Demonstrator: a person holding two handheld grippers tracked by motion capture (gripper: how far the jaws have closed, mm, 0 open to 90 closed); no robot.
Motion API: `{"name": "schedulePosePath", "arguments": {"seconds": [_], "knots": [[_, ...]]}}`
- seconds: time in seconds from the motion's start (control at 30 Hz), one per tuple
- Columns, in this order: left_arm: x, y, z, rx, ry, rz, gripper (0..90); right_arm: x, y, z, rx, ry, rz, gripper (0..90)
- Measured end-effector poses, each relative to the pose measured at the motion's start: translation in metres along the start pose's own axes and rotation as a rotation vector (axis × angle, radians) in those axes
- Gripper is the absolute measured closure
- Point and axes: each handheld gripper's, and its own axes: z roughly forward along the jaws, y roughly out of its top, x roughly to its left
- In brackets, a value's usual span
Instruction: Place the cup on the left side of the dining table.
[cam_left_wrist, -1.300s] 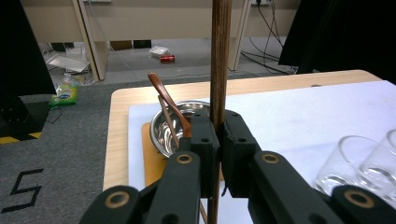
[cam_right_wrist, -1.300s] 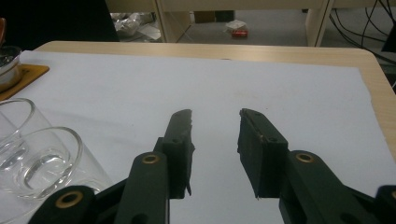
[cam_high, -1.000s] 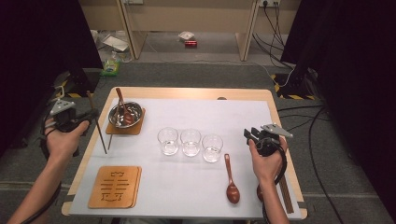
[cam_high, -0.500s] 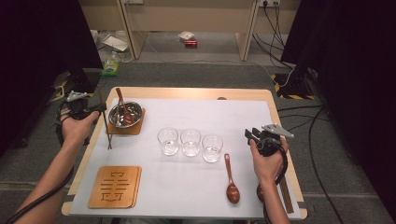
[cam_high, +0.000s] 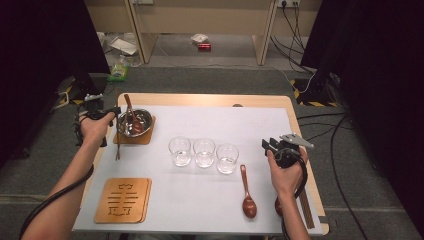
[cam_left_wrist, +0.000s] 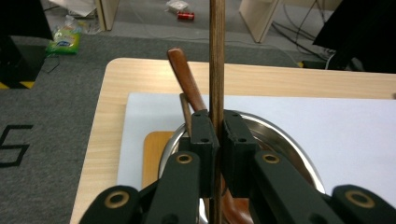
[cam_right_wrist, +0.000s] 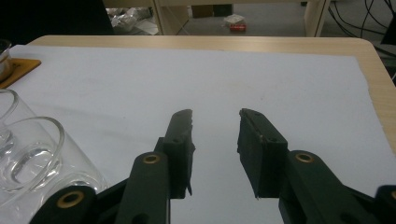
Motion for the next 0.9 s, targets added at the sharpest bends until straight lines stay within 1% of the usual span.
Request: {"name": "schedulePosePath", "arguments": {"seconds": [0.03, 0.17, 0.23, 0.33, 0.53, 0.67, 0.9], "knots": [[0.001, 0.0, 0.004, 0.009, 0.004, -0.01, 83.7, 0.0, 0.0, 0.0, 0.001, -0.001, 0.0, 65.2], [0.002, 0.0, 0.015, 0.033, 0.015, -0.019, 83.7, 0.0, -0.001, 0.001, 0.003, 0.001, 0.0, 65.3], [0.004, -0.001, 0.022, 0.046, 0.027, -0.032, 83.7, -0.001, -0.002, 0.001, 0.006, 0.002, 0.001, 65.3], [0.006, -0.002, 0.027, 0.059, 0.045, -0.04, 83.7, -0.001, -0.003, 0.002, 0.009, 0.003, -0.002, 65.3], [0.008, -0.005, 0.034, 0.076, 0.056, -0.056, 83.6, -0.002, -0.004, 0.002, 0.011, 0.004, -0.003, 65.3], [0.01, -0.008, 0.037, 0.098, 0.063, -0.065, 83.4, -0.002, -0.004, 0.002, 0.011, 0.003, -0.002, 65.3], [0.011, -0.013, 0.04, 0.108, 0.073, -0.091, 83.3, 0.0, -0.004, 0.003, 0.012, 0.005, -0.006, 65.3]]}}
